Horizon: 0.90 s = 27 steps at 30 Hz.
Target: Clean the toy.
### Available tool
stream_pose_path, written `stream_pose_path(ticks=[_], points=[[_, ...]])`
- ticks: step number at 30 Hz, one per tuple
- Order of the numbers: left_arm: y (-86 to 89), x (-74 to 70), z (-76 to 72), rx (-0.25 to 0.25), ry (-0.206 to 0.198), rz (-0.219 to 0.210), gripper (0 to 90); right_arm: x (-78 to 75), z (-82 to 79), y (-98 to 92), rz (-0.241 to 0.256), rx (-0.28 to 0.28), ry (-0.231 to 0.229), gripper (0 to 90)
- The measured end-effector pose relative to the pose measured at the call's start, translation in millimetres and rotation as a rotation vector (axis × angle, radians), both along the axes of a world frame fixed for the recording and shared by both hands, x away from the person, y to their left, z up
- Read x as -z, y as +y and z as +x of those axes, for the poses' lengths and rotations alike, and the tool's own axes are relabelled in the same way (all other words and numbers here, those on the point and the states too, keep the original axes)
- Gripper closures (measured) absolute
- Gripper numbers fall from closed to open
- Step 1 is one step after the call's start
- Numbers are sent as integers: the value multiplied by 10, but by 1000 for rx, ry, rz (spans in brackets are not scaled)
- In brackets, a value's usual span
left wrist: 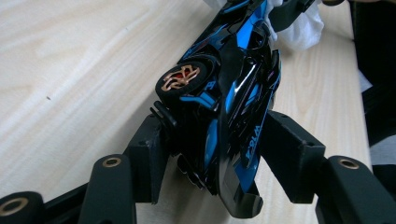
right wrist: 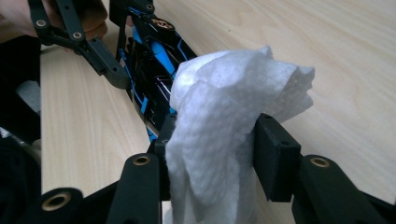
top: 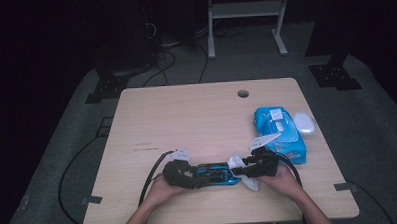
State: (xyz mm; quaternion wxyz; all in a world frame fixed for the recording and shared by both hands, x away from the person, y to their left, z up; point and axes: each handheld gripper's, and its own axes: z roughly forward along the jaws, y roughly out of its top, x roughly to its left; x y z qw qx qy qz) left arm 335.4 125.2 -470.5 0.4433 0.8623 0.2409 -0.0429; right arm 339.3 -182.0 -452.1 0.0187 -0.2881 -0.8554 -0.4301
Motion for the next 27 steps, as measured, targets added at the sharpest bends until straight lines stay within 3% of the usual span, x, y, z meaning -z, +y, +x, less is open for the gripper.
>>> stream_pose_path(ticks=[6, 12, 13, 15, 21, 24, 25, 27], points=[[85, -12, 52, -46, -47, -1, 470, -52, 59, 114, -53, 35, -74, 558], [110, -24, 53, -98, -153, 37, 504, -111, 206, 272, -128, 101, -157, 529], [103, -29, 41, -100, -175, 48, 512, -121, 224, 290, -142, 118, -169, 573], [72, -38, 7, -101, -217, 71, 530, -140, 235, 305, -137, 146, -196, 581], [28, -41, -27, -101, -276, 103, 537, -178, 200, 294, -143, 193, -237, 643], [12, -46, -48, -83, -314, 128, 540, -272, 148, 278, -97, 229, -273, 803], [-1, -42, -53, -81, -327, 129, 541, -301, 139, 291, -72, 227, -280, 817], [-21, -39, -56, -75, -340, 131, 543, -341, 153, 380, -35, 206, -251, 821]])
